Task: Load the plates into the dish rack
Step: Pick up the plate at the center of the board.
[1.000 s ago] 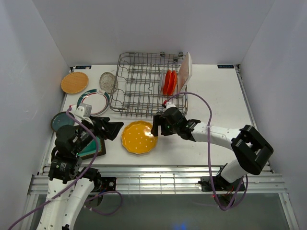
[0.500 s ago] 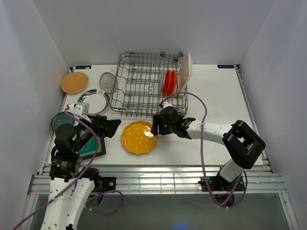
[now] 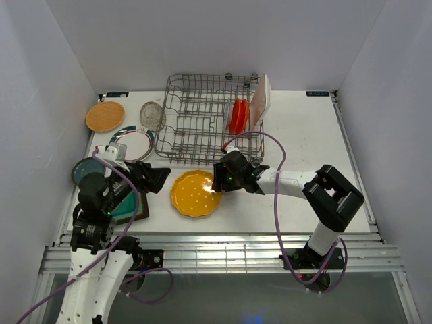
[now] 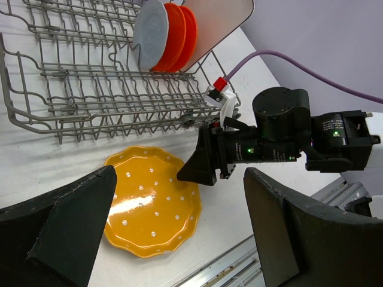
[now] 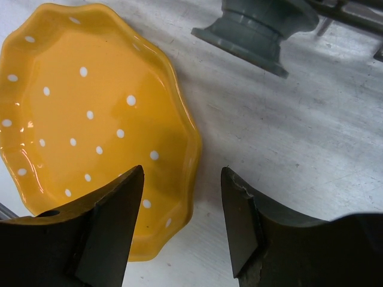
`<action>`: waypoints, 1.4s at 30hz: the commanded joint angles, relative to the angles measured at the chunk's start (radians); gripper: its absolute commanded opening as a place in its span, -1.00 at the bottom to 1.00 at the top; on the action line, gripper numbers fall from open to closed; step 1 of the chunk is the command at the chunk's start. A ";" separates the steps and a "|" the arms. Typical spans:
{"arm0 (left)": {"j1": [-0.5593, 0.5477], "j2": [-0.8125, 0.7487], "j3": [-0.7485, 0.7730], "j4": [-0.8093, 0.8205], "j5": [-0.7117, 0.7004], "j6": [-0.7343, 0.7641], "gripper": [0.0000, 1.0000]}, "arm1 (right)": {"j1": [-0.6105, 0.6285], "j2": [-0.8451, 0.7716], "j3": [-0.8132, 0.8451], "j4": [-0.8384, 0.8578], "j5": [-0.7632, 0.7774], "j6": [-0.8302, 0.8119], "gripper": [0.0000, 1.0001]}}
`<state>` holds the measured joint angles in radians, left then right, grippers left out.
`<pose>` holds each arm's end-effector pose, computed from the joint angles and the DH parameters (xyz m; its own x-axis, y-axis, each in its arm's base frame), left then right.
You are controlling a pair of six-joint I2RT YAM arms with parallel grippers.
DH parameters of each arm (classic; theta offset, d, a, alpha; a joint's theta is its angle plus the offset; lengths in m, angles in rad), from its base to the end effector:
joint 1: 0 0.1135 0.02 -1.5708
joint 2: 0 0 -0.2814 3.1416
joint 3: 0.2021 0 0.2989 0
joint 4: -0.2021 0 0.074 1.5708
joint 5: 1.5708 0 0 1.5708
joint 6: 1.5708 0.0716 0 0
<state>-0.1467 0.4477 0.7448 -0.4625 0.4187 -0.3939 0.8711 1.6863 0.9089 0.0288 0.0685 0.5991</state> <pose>0.1602 -0.0531 0.3555 -0.3539 -0.3021 -0.8851 0.4272 0.7897 -0.4404 0.2676 0.3103 0.1314 -0.7742 -0.0461 -0.6313 -0.3565 0.8559 0.3747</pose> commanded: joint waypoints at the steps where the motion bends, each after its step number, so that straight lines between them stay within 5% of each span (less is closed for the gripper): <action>1: 0.002 -0.012 -0.010 0.015 -0.014 0.001 0.96 | 0.003 0.013 0.039 0.025 0.010 0.002 0.21; 21: 0.002 -0.021 -0.010 0.015 -0.005 0.001 0.96 | 0.003 0.099 0.054 0.045 0.004 0.025 -0.06; 29: 0.001 -0.021 -0.010 0.015 -0.011 0.001 0.96 | 0.003 0.110 0.062 0.020 -0.004 0.030 -0.40; 33: -0.002 -0.020 -0.010 0.013 -0.012 0.000 0.96 | 0.003 0.108 0.065 0.014 -0.013 0.031 -0.84; 42: -0.002 -0.029 -0.010 0.015 -0.012 0.000 0.96 | 0.003 0.029 0.028 0.042 -0.044 0.019 -0.84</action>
<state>-0.1471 0.4240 0.7437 -0.4625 0.4080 -0.3939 0.8661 1.7752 0.9508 0.0734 0.0437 0.6548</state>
